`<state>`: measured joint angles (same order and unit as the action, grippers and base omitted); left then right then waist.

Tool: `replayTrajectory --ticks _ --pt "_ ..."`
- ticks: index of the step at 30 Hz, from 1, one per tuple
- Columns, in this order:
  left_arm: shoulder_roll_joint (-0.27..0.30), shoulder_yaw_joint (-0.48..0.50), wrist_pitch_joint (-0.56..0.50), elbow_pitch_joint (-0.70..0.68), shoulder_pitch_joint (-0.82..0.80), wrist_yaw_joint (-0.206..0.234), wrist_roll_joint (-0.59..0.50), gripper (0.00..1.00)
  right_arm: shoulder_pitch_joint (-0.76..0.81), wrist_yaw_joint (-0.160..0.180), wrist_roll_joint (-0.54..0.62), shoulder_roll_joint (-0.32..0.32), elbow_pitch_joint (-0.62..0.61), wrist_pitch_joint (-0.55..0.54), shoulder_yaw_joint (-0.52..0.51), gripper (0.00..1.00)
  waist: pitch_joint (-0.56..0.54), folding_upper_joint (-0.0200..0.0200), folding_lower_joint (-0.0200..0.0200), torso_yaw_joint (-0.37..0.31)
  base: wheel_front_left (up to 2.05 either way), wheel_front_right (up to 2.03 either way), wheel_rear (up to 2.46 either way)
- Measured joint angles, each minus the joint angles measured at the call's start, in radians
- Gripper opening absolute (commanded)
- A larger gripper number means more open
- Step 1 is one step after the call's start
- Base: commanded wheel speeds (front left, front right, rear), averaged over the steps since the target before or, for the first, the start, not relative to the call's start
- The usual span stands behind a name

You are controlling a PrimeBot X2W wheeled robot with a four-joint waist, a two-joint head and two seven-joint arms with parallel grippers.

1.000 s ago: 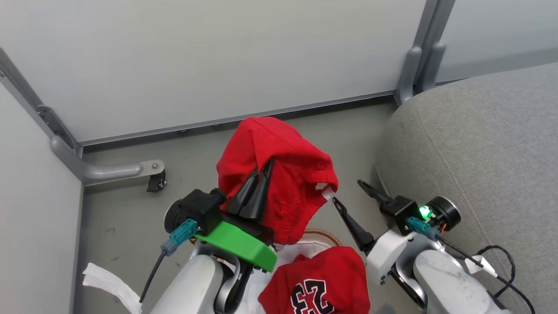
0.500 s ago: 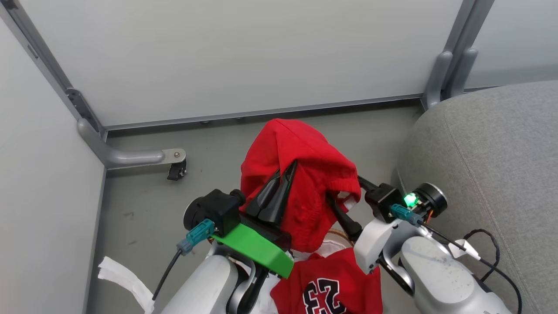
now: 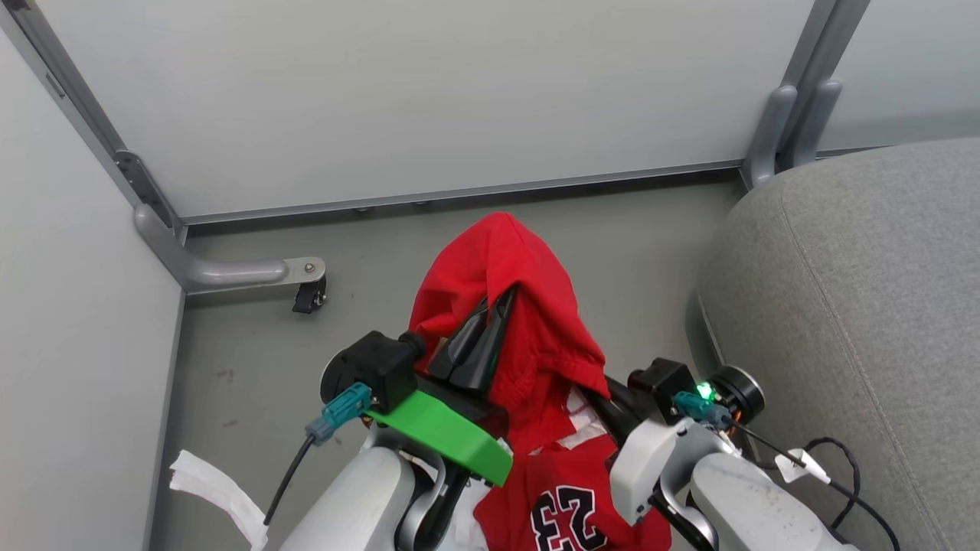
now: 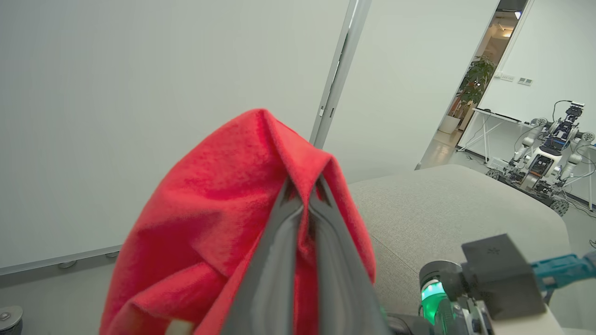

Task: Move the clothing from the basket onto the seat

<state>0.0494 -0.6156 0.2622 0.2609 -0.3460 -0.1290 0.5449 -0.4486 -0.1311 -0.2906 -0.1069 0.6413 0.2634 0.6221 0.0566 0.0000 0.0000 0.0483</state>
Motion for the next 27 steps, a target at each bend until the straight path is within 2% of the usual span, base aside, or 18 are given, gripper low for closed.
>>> replayTrajectory --ticks 8,17,18,19,20,27 --pt "0.000 0.010 0.000 0.000 0.000 0.000 0.004 0.00 0.019 0.000 -0.037 -0.008 0.008 0.000 0.029 0.00 -0.001 0.0001 0.0000 -0.008 0.00 0.00 0.00" --pt "0.000 0.019 0.000 0.005 0.002 0.000 0.000 0.00 0.029 0.000 -0.050 -0.008 -0.008 0.000 0.002 0.00 -0.001 0.0000 0.0000 -0.018 0.00 0.00 0.00" --pt "0.000 0.024 0.000 0.005 0.002 0.000 -0.001 0.10 0.032 0.000 -0.050 -0.008 -0.016 0.000 -0.004 0.00 -0.001 0.0001 0.0000 -0.021 0.00 0.00 0.00" --pt "0.000 0.029 0.000 0.005 0.003 0.000 -0.004 0.37 0.035 0.000 -0.050 -0.007 -0.025 0.000 -0.013 0.00 0.000 0.0000 0.0000 -0.025 0.00 0.00 0.00" --pt "0.000 0.032 0.000 0.005 0.004 0.000 -0.007 1.00 0.040 0.000 -0.049 -0.006 -0.035 0.000 -0.022 0.00 0.000 0.0000 0.0000 -0.030 0.00 0.00 0.00" --pt "0.000 0.053 0.002 0.018 0.015 0.000 -0.050 1.00 0.076 0.000 -0.042 -0.004 -0.127 0.000 -0.093 0.00 0.009 0.0001 0.0000 -0.084 0.00 0.00 0.00"
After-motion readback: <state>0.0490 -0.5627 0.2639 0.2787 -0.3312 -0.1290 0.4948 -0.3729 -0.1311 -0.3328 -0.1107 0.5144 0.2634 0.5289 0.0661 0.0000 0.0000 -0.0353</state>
